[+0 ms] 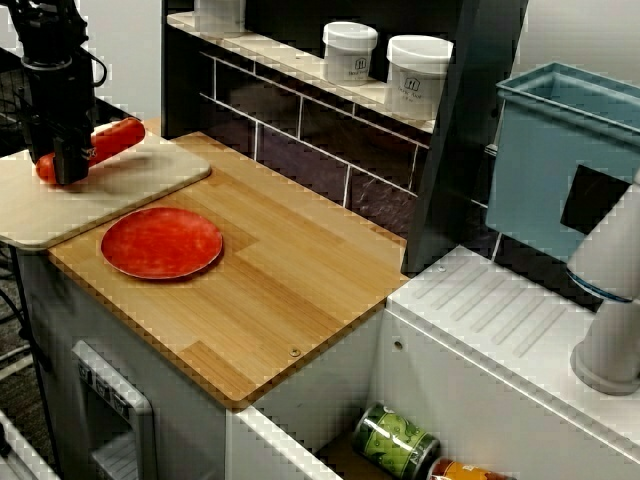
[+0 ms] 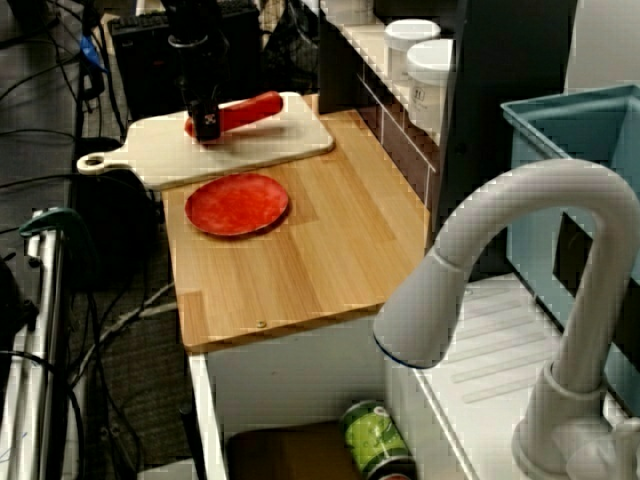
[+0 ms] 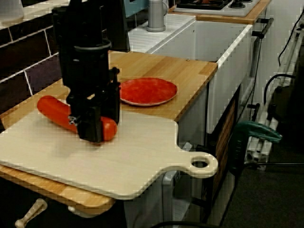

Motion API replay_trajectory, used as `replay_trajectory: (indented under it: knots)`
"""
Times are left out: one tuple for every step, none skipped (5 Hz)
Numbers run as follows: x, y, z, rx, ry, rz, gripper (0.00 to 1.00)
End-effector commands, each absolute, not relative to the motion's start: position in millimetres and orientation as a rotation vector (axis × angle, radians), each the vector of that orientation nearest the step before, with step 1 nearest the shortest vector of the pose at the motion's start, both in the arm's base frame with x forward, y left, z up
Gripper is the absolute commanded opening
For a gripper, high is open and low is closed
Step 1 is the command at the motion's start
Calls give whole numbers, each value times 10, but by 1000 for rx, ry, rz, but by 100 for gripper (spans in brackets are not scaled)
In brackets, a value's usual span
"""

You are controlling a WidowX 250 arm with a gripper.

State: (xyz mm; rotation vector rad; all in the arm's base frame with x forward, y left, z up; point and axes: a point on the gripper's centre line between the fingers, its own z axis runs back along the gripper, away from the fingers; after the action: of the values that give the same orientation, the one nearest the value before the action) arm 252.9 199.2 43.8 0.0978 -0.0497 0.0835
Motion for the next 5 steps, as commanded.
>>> replay_trajectory:
  knots:
    - [2552, 1994, 580, 134, -84, 94, 0]
    - [2534, 1962, 572, 138, -78, 85, 43]
    - [2508, 1946, 567, 137, -75, 76, 100]
    - [2482, 1912, 577, 131, -78, 69, 100]
    - [2456, 1880, 591, 129, -81, 65, 100]
